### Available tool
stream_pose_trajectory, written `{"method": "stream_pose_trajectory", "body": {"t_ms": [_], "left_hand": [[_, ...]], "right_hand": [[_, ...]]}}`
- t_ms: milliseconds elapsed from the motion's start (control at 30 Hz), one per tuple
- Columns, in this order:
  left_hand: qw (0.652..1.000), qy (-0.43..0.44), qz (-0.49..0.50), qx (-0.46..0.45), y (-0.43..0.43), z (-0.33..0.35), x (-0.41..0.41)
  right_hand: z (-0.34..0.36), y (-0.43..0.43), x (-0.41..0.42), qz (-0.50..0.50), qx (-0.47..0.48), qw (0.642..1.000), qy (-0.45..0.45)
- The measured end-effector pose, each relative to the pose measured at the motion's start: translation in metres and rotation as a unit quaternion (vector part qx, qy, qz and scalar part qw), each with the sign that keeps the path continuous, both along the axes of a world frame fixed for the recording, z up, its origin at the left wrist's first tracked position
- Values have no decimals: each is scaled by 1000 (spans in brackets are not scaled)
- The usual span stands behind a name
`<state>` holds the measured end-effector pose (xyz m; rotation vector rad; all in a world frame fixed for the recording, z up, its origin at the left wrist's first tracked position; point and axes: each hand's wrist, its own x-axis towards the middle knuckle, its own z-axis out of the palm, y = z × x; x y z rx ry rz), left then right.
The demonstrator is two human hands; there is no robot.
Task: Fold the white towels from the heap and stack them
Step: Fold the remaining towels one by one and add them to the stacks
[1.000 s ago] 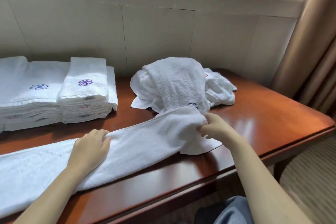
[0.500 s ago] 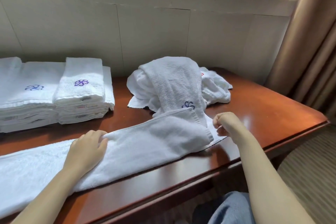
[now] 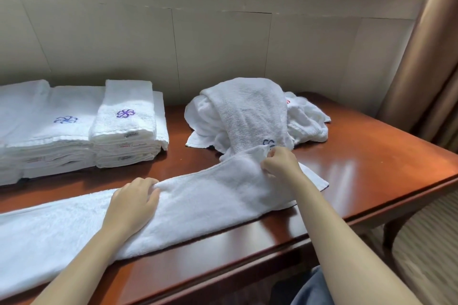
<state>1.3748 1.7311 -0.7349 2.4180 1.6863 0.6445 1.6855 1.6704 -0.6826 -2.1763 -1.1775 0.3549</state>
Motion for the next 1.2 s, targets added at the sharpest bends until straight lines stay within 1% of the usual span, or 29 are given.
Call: {"method": "stream_pose_trajectory", "body": {"t_ms": [67, 167, 233, 267, 333, 433, 467, 500, 533, 567, 600, 633, 667, 733, 767, 800, 833, 867, 900, 933, 967, 1067, 1100, 1200], "left_hand": [[1000, -2, -2, 2, 0, -1, 0], [1000, 0, -3, 8, 1, -2, 0], [1000, -2, -4, 10, 1, -2, 0], [1000, -3, -4, 11, 1, -3, 0], [1000, -4, -3, 12, 2, -3, -1], [1000, -3, -2, 10, 2, -3, 0], [1000, -1, 1, 8, 1, -3, 0], [1000, 11, 8, 10, 0, -3, 0], [999, 33, 19, 14, -1, -3, -1], [998, 60, 32, 16, -2, -2, -4], [995, 84, 47, 9, -3, -1, -7], [993, 103, 58, -10, -3, 0, -12], [990, 115, 68, -41, -3, 1, -17], [983, 125, 75, -114, -5, 1, -26], [980, 124, 71, -137, -6, 1, -29], [979, 122, 68, -147, -8, 0, -32], [979, 117, 69, -150, -9, -1, -36], [979, 112, 77, -152, -10, -2, -40], [978, 108, 90, -153, -10, -3, -48], [976, 106, 109, -156, -9, -2, -59], [973, 104, 132, -161, -8, -2, -74], [965, 92, 185, -163, -9, 4, -135], [966, 68, 189, -162, -10, 7, -156], [966, -74, 209, -130, -21, 14, -210]], "right_hand": [[4, 4, -1, 20, 21, 997, 69], [6, 9, 1, 10, 77, 985, 157], [2, 11, 0, 27, 89, 979, 183], [1, 12, -2, 34, 95, 981, 166], [5, 15, -3, 29, 137, 985, 99], [17, 19, -1, 1, 224, 974, 9], [18, 22, 0, -13, 224, 975, -11], [16, 23, -1, -28, 195, 980, -33], [12, 24, -4, -50, 140, 987, -63], [5, 25, -8, -64, 72, 990, -104], [1, 24, -15, -72, 25, 985, -155], [-1, 24, -23, -71, 16, 975, -209], [0, 23, -35, -48, 38, 965, -254], [4, 26, -62, 56, 123, 942, -306], [5, 28, -80, 127, 151, 932, -304], [2, 29, -100, 206, 155, 925, -278], [-4, 29, -120, 283, 122, 918, -251], [-14, 27, -139, 344, 57, 908, -231], [-26, 26, -151, 382, -18, 897, -222], [-37, 26, -158, 397, -81, 886, -224], [-43, 28, -161, 396, -116, 882, -227], [-46, 37, -163, 365, -146, 890, -230], [-46, 40, -165, 354, -157, 892, -234], [-48, 43, -180, 331, -169, 896, -244]]}}
